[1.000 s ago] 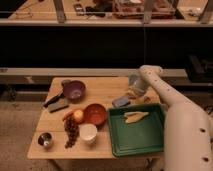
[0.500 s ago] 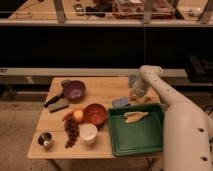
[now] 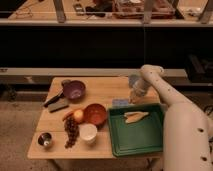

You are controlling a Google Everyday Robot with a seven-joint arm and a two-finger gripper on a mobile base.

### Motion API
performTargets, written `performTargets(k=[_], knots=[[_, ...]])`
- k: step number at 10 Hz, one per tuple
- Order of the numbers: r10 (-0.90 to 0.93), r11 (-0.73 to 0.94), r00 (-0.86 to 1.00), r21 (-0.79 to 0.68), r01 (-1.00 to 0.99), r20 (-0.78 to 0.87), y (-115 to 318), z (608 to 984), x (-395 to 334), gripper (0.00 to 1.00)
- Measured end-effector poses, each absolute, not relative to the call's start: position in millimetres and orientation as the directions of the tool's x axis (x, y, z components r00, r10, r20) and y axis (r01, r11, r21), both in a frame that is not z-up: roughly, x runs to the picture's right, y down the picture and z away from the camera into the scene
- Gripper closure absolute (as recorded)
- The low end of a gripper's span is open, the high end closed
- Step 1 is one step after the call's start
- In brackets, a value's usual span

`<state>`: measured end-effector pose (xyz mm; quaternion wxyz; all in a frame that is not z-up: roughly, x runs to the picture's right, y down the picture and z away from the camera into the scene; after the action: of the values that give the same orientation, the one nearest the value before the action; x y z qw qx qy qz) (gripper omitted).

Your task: Place fork in purple bowl

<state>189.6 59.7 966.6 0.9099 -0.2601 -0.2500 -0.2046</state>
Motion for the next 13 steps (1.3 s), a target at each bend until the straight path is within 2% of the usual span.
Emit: performTargets(k=[3, 10, 12, 13], knots=[[-0.174, 0.819, 0.686, -0.283, 0.499, 0.707, 44.7, 960.9, 170.2, 1.00], [-0.215, 0.869, 0.676, -0.178, 0.462, 0.704, 8.2, 928.5, 182.4, 1.00], [-0.240, 0.851, 0.706, -0.206, 0.483, 0.666, 7.2, 926.5, 182.0, 0.93], [-0.246, 0.831, 0.727, -0.246, 0.498, 0.641, 10.8, 929.1, 178.0, 0.81]])
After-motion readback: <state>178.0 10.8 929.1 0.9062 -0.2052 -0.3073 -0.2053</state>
